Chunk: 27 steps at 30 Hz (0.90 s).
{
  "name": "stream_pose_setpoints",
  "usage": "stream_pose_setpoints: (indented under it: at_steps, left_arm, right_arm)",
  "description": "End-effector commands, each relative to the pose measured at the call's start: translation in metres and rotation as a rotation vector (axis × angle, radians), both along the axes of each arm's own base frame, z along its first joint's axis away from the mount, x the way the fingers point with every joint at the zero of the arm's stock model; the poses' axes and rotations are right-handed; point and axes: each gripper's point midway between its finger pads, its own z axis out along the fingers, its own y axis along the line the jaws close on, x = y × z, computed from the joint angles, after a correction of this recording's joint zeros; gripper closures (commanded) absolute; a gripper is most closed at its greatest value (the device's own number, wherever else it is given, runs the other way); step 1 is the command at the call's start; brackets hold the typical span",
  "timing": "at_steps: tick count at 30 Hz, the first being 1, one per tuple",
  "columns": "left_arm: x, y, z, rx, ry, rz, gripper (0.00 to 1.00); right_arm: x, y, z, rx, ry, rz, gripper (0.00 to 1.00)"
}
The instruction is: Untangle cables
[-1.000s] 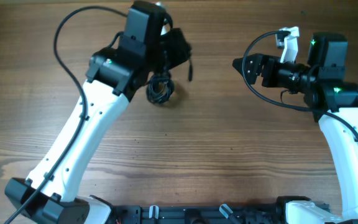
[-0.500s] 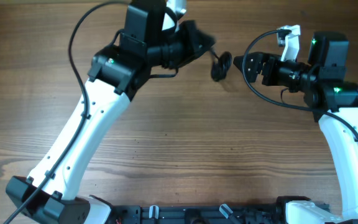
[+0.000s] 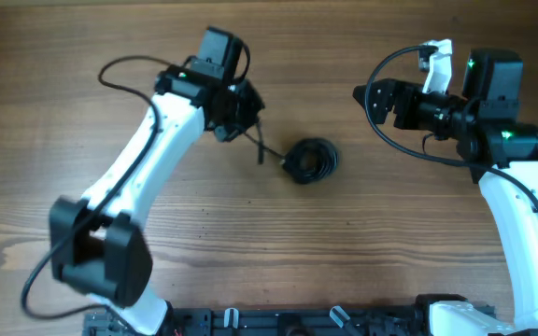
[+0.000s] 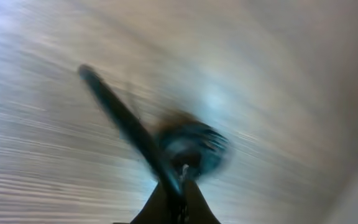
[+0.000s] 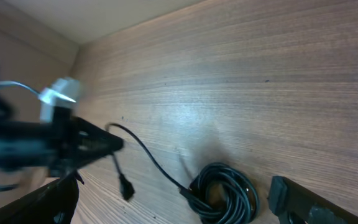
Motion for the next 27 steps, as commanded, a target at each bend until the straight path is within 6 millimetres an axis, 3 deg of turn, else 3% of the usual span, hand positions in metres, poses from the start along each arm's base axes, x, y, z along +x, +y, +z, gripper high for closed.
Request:
stream_pose_setpoints:
  at_steps: [1,2,4,5,6,10,15,16,19,27]
  left_arm:
    - [-0.002,0.037,-0.044,0.144,0.069,0.048,0.95]
    - [-0.002,0.043,-0.05,0.167,0.079,0.058,0.91]
    - [-0.001,0.048,-0.057,0.199,0.075,0.033,0.69]
    - [0.001,0.048,-0.058,0.209,0.061,0.002,0.28]
    - [0.004,0.048,-0.057,0.22,0.04,-0.032,0.0]
    - [0.011,0.058,-0.049,0.275,-0.006,-0.119,0.0]
    - [0.027,0.061,-0.006,0.282,-0.071,-0.172,0.0]
    - [0.029,0.053,0.009,0.28,-0.114,-0.214,0.03]
    - [0.027,0.034,0.026,0.289,-0.195,-0.326,0.11]
    - [-0.013,-0.036,0.014,0.31,-0.231,-0.628,0.29]
  right_arm:
    - [0.005,-0.002,0.005,-0.019,-0.011,-0.016,0.0]
    - [0.005,-0.002,0.005,-0.019,-0.011,-0.016,0.0]
    - [0.005,-0.002,0.005,-0.019,-0.011,-0.015,0.0]
    - [0.005,-0.002,0.005,-0.019,-0.011,-0.016,0.0]
    - [0.005,-0.002,0.005,-0.019,-0.011,-0.016,0.0]
    - [0.006,-0.003,0.005,-0.022,-0.013,-0.019,0.0]
    - [0.006,-0.003,0.005,-0.024,-0.012,-0.022,0.0]
    - [0.007,-0.005,0.004,-0.032,-0.012,-0.03,0.0]
    - [0.009,-0.009,0.002,-0.053,-0.012,-0.053,0.0]
    - [0.011,-0.013,0.0,-0.07,-0.012,-0.071,0.0]
